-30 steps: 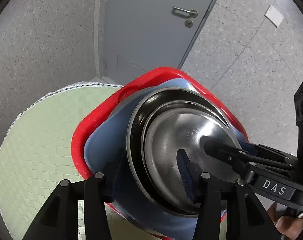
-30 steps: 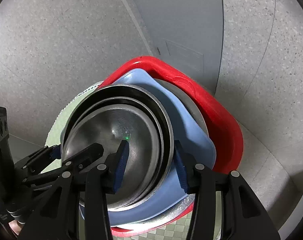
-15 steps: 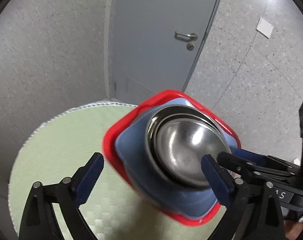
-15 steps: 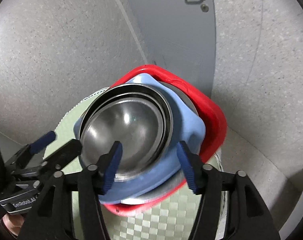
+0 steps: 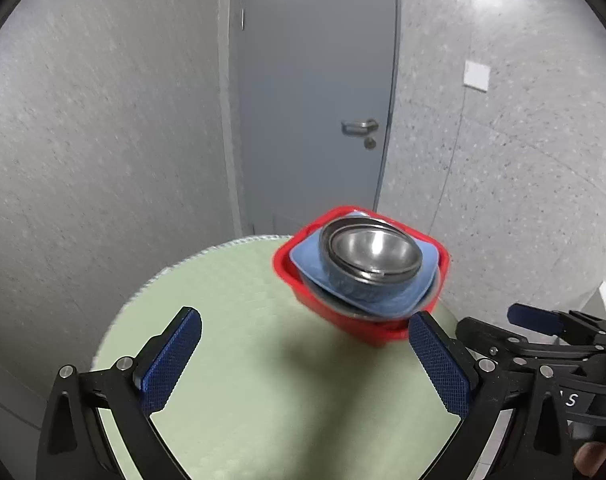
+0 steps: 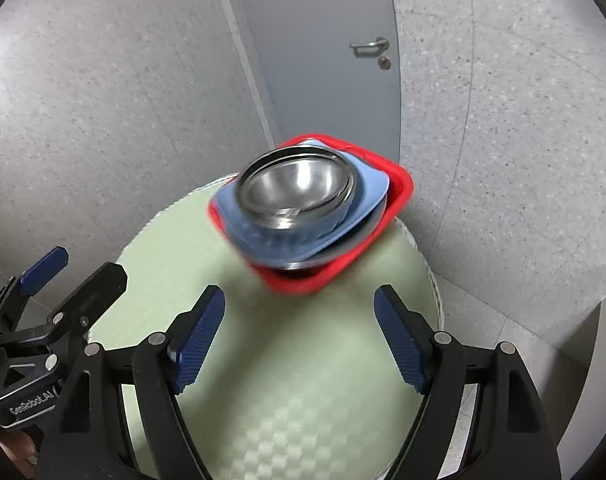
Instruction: Organize plates and bowls
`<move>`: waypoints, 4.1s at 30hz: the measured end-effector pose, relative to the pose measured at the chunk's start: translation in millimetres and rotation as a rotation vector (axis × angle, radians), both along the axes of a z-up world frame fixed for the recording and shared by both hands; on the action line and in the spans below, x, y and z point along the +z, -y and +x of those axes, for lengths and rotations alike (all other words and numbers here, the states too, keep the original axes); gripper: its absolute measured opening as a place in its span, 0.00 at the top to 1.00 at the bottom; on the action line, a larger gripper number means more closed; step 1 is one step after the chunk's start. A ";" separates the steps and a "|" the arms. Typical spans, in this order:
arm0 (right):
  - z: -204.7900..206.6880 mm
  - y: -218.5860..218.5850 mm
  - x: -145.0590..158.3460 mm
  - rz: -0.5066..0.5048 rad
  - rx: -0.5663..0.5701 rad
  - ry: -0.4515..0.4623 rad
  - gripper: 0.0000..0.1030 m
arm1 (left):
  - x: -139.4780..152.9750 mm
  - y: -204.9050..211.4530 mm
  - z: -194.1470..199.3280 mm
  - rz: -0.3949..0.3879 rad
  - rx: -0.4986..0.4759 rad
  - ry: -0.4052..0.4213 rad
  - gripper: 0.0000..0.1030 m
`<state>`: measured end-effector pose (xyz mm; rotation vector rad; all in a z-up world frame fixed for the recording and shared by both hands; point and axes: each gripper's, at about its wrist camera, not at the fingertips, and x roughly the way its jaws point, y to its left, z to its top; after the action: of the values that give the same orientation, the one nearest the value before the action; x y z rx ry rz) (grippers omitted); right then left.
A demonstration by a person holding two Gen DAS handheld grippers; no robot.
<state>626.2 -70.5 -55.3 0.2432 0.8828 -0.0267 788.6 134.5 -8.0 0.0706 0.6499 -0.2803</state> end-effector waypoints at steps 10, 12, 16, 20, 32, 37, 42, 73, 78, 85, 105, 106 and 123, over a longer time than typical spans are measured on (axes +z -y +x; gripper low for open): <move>-109.5 -44.8 30.4 -0.023 0.002 0.104 0.16 | 24.3 -54.9 -176.7 -0.014 0.005 0.127 0.01; -133.2 -48.6 35.7 -0.030 0.008 0.129 0.16 | 29.1 -58.1 -221.9 -0.010 0.007 0.176 0.01; -193.6 -46.5 46.5 -0.051 0.017 0.187 0.12 | 29.1 -57.7 -298.5 -0.017 0.028 0.228 0.01; -261.3 -47.0 55.7 -0.090 0.050 0.257 0.03 | 21.1 -56.2 -386.8 -0.015 0.076 0.246 0.01; -419.2 -66.5 53.5 -0.115 0.091 0.314 0.00 | -0.9 -51.5 -615.3 0.007 0.086 0.238 0.01; -453.6 -72.6 55.7 -0.102 0.086 0.319 0.00 | 8.9 -61.3 -666.7 -0.002 0.090 0.239 0.01; -476.7 -81.3 53.8 -0.102 0.083 0.334 0.00 | 14.4 -71.6 -686.1 -0.003 0.095 0.238 0.01; -508.5 -102.9 45.1 -0.088 0.110 0.363 0.00 | 10.0 -88.2 -670.6 -0.005 0.117 0.266 0.01; -510.5 -106.3 45.6 -0.088 0.116 0.365 0.00 | 8.7 -89.0 -671.4 -0.007 0.123 0.269 0.01; -510.9 -109.2 42.9 -0.087 0.125 0.360 0.00 | 2.3 -91.9 -671.5 -0.014 0.130 0.265 0.01; -511.3 -113.8 39.7 -0.085 0.140 0.355 0.00 | -5.8 -100.3 -670.6 -0.018 0.137 0.269 0.01; -511.1 -113.7 39.4 -0.085 0.140 0.355 0.00 | -6.2 -100.4 -670.8 -0.018 0.137 0.270 0.01; -515.5 -115.1 39.1 -0.083 0.139 0.352 0.00 | -9.3 -101.7 -671.7 -0.020 0.136 0.271 0.01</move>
<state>110.7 44.7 -16.2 0.1036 0.5445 0.1057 116.9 236.2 -17.3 0.0440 0.3800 -0.1426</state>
